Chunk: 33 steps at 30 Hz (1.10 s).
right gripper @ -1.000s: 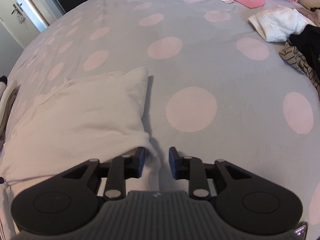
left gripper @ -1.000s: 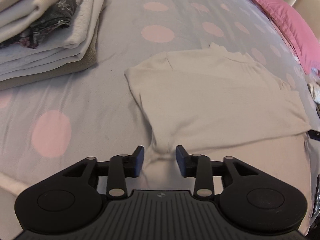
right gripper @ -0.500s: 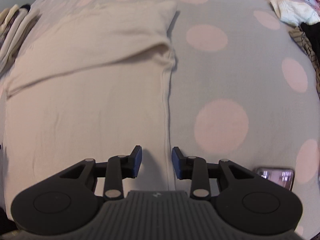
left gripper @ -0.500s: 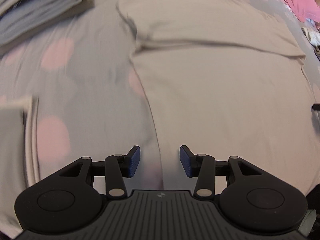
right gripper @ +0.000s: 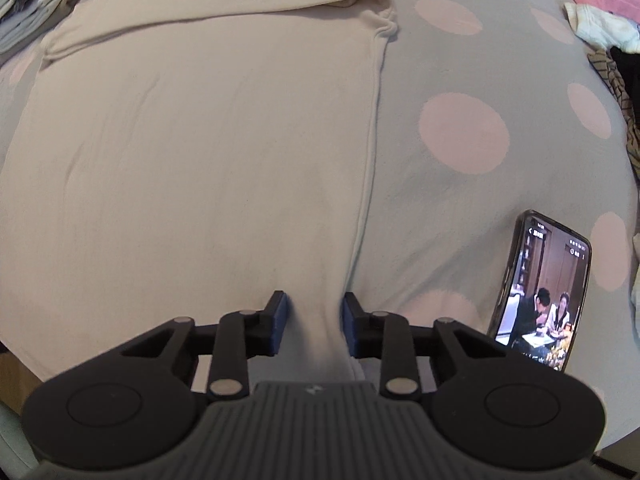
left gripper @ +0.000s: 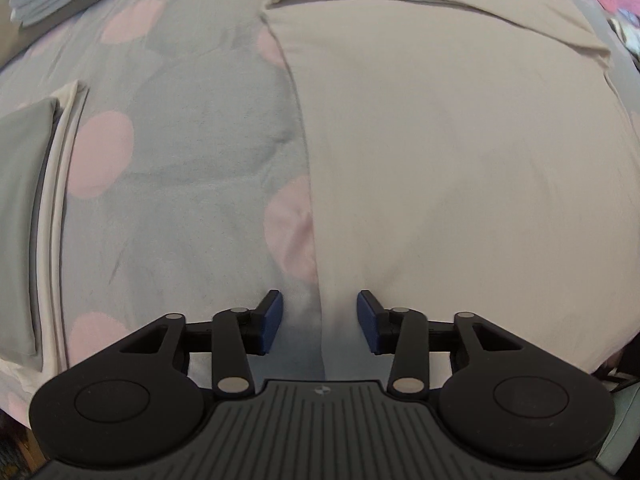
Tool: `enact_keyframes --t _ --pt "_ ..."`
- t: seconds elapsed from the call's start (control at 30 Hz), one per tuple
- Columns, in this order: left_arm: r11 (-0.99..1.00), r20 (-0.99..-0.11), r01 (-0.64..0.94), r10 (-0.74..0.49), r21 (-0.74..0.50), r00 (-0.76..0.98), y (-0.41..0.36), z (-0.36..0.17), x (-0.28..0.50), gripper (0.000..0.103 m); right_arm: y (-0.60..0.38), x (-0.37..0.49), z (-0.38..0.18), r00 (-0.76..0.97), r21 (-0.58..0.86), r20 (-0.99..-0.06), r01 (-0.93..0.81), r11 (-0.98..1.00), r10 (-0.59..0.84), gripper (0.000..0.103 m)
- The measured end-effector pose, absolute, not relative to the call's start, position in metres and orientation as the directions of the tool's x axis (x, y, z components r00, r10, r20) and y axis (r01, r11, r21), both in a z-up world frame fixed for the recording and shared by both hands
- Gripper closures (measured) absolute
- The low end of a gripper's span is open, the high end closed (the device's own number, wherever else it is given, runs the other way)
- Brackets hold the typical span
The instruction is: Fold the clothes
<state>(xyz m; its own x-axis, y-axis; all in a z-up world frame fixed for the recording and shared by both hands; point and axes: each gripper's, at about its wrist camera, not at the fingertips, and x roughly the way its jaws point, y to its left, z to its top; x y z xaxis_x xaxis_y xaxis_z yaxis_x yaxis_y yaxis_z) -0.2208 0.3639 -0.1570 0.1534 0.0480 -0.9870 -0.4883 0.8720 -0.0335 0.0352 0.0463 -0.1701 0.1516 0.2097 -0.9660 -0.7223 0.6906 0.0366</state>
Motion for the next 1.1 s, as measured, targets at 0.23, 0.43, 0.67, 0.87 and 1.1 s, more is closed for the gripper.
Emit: enact_keyframes --t 0.23,0.43,0.67,0.87,1.1 --pt "0.912 -0.984 -0.411 0.073 -0.001 0.164 0.347 -0.153 -0.217 0.1 0.052 0.015 -0.168 0.212 -0.038 -0.96 -0.749 0.662 0.185 0.094" --pt "0.895 -0.972 -0.446 0.078 -0.029 0.221 0.364 -0.132 -0.222 0.101 0.043 0.02 -0.149 0.258 -0.042 -0.942 -0.723 0.69 0.213 0.095" --pt "0.856 -0.919 -0.507 0.119 -0.096 0.376 0.393 -0.094 -0.218 0.101 0.049 0.039 -0.119 0.354 -0.03 -0.89 -0.675 0.737 0.288 0.095" --pt "0.847 -0.866 -0.528 0.22 -0.058 0.448 0.406 -0.09 -0.189 0.101 0.08 0.072 -0.111 0.426 -0.06 -0.843 -0.681 0.73 0.329 0.095" --pt "0.882 -0.871 -0.469 0.267 0.049 0.411 0.389 -0.117 -0.175 0.099 0.093 0.073 -0.127 0.425 -0.047 -0.826 -0.707 0.706 0.371 0.091"
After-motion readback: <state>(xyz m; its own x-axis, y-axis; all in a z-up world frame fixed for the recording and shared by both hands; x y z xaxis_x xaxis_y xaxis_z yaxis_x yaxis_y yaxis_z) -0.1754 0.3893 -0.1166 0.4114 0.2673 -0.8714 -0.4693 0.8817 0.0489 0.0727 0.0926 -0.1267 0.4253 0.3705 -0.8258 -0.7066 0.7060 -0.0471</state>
